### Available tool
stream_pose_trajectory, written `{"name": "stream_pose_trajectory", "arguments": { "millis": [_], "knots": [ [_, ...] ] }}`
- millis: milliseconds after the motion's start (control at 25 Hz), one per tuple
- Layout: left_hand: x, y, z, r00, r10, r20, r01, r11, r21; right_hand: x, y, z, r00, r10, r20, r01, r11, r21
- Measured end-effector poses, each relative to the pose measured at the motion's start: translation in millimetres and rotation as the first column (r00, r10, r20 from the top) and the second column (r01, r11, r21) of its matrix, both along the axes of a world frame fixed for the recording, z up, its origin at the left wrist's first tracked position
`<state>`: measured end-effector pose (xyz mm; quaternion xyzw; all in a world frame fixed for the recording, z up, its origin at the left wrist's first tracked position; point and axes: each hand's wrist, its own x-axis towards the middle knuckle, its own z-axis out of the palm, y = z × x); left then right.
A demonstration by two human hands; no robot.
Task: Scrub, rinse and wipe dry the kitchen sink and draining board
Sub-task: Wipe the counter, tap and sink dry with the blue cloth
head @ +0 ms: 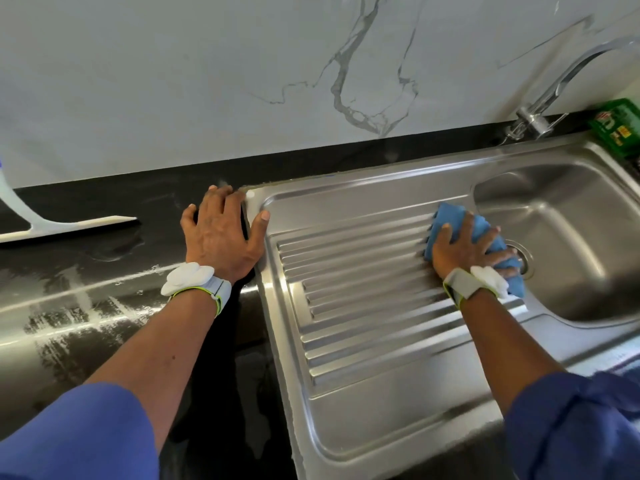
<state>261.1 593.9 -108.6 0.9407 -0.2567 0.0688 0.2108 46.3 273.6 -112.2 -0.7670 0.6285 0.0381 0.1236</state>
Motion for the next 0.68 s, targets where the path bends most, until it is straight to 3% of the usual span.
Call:
{"name": "stream_pose_trajectory", "arguments": {
  "millis": [40, 120, 200, 280, 480, 560, 680],
  "knots": [
    [1.2, -0.3, -0.2, 1.000, 0.003, 0.001, -0.003, 1.000, 0.002, 13.0, -2.0, 3.2, 0.998, -0.058, -0.006, 0.058, 0.998, 0.015],
    [2.1, -0.7, -1.0, 1.000, 0.002, 0.004, -0.002, 1.000, 0.019, 34.9, 25.7, 1.7, 0.999, -0.007, -0.034, 0.007, 1.000, -0.016],
    [2.0, -1.0, -0.9, 1.000, -0.001, 0.009, 0.001, 0.999, 0.039, 44.5, 81.3, -7.8, 0.976, 0.216, -0.038, -0.218, 0.974, -0.064],
    [2.2, -0.6, -0.4, 1.000, 0.004, 0.019, -0.005, 0.999, 0.044, 39.5, 141.9, -13.0, 0.896, 0.442, -0.034, -0.443, 0.890, -0.106],
    [-0.2, -0.3, 2.2, 1.000, 0.004, 0.021, -0.005, 0.999, 0.053, -9.9, 204.7, -3.7, 0.754, 0.657, -0.008, -0.652, 0.747, -0.133],
    [0.8, -1.0, 2.0, 1.000, -0.008, 0.016, 0.007, 0.999, 0.054, -34.2, 187.3, -3.6, 0.778, 0.629, -0.014, -0.626, 0.771, -0.119],
    [0.8, 1.1, 0.0, 1.000, -0.009, 0.025, 0.009, 0.999, 0.036, -60.1, 104.3, -3.8, 0.916, 0.399, -0.044, -0.402, 0.913, -0.076]
  ]
}}
